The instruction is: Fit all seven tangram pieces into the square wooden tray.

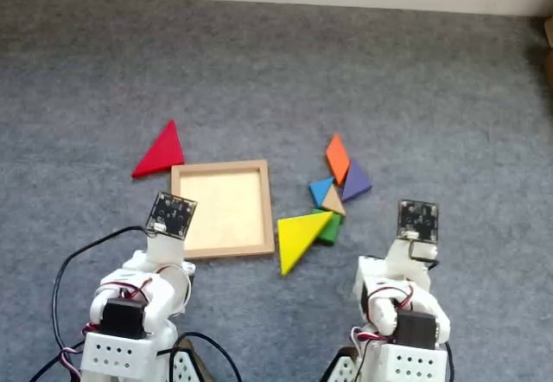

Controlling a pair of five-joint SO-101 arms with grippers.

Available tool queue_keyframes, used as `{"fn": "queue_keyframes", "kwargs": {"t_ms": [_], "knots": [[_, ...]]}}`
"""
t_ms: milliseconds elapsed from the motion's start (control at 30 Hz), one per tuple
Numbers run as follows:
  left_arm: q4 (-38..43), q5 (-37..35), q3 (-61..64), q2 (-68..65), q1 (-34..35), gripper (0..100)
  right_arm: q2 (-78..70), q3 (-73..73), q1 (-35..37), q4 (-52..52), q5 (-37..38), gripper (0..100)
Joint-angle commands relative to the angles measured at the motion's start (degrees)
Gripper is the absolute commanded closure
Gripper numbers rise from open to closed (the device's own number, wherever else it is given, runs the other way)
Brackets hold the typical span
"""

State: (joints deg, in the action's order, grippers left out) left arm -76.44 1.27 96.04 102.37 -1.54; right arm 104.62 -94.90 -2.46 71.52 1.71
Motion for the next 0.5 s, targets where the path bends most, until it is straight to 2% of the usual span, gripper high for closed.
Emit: {"fn": "queue_keyframes", "kwargs": {"t_ms": [0,167,333,467], "knots": [[-0.4,-0.4,1.2,2.8,-0.7,99,0.7,6.8,-1.4,0.0,-0.1,99.4],[-0.4,-0.4,1.2,2.8,-0.7,99,0.6,17.1,-0.7,0.5,0.0,99.0],[-0.4,-0.4,1.2,2.8,-0.7,99,0.6,23.7,5.8,0.6,5.6,99.0],[-0.4,-0.4,1.2,2.8,-0.7,99,0.6,24.1,11.8,0.3,6.4,98.9]]}}
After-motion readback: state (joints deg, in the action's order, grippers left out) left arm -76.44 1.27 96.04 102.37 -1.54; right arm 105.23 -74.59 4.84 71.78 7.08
